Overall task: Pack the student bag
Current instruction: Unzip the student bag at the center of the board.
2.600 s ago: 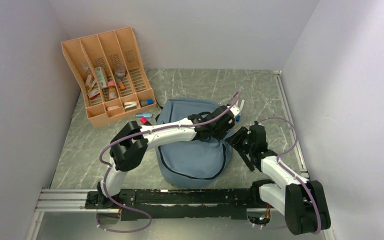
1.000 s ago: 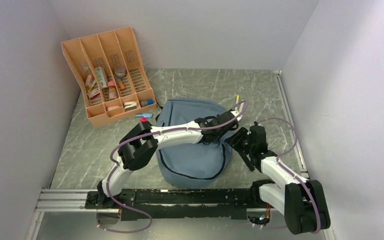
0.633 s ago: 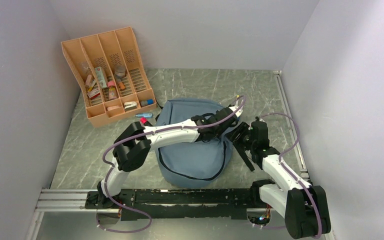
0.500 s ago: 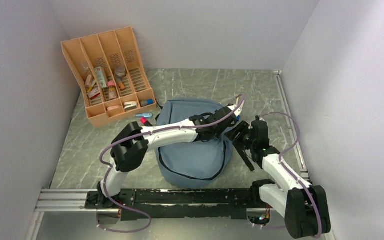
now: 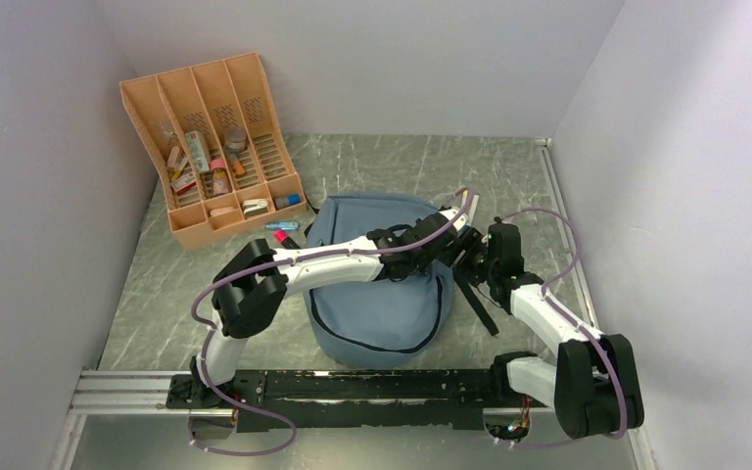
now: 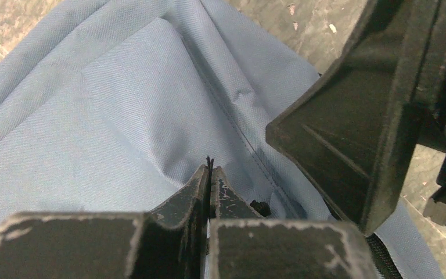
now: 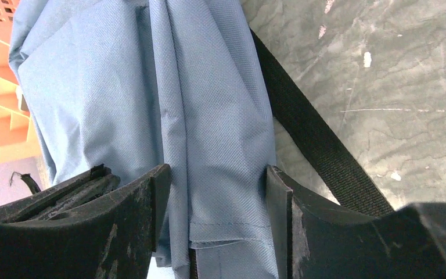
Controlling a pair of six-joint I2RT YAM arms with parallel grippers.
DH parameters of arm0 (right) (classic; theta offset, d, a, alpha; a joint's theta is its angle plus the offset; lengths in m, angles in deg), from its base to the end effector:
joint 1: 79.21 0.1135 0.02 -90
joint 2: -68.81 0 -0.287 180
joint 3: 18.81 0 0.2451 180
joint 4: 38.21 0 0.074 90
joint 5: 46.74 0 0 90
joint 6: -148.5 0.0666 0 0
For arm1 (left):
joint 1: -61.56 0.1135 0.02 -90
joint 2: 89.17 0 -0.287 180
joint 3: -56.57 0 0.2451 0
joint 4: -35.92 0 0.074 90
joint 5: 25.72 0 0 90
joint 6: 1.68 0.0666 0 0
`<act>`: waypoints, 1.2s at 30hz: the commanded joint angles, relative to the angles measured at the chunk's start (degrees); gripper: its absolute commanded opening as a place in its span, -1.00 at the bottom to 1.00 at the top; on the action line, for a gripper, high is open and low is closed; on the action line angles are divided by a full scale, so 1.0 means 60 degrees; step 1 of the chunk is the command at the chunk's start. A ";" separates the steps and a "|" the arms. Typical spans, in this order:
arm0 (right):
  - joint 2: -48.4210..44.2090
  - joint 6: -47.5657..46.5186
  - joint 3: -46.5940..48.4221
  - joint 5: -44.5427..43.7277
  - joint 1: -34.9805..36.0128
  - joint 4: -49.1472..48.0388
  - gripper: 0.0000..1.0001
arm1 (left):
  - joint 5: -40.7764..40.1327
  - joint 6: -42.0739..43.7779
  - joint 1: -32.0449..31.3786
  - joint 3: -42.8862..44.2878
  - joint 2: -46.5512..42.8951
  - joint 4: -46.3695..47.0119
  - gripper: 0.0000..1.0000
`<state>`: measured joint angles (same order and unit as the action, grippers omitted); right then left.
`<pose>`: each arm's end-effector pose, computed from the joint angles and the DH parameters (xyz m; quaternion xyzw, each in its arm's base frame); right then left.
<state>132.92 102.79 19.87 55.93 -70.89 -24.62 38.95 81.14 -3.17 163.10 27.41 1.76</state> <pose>0.2195 0.0469 0.1789 0.2318 0.8680 0.2788 0.3393 0.2332 -0.4273 0.2338 0.3579 0.8289 -0.0594 0.4259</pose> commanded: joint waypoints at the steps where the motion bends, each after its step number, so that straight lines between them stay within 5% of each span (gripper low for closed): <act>1: 0.0344 -0.0223 0.0514 0.0699 -0.0068 -0.0675 0.29 | -0.0207 -0.0140 -0.0037 -0.0099 -0.0415 0.0371 -0.90; 17: 0.2302 -0.1125 0.0789 0.1357 0.0114 -0.0926 0.32 | -0.0036 -0.0272 -0.0025 -0.0108 -0.0372 0.0475 -0.90; 22: 0.2508 -0.1131 0.0682 0.1246 0.0133 -0.1085 -0.02 | -0.0210 -0.0262 -0.0022 -0.0174 -0.0406 0.0395 -0.90; 28: 0.2341 -0.0971 0.0408 0.0987 0.0123 -0.1339 -0.93 | -0.0361 -0.0359 0.0069 -0.0556 -0.0635 0.0383 -0.90; 36: 0.2260 -0.0715 0.0214 0.0765 0.0109 -0.1541 -1.00 | -0.0601 -0.0448 0.0426 -0.1157 -0.0997 0.0261 -0.90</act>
<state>147.31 98.22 22.21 62.96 -70.13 -32.70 38.34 79.12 -2.34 157.76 24.81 3.23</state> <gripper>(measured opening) 0.034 0.059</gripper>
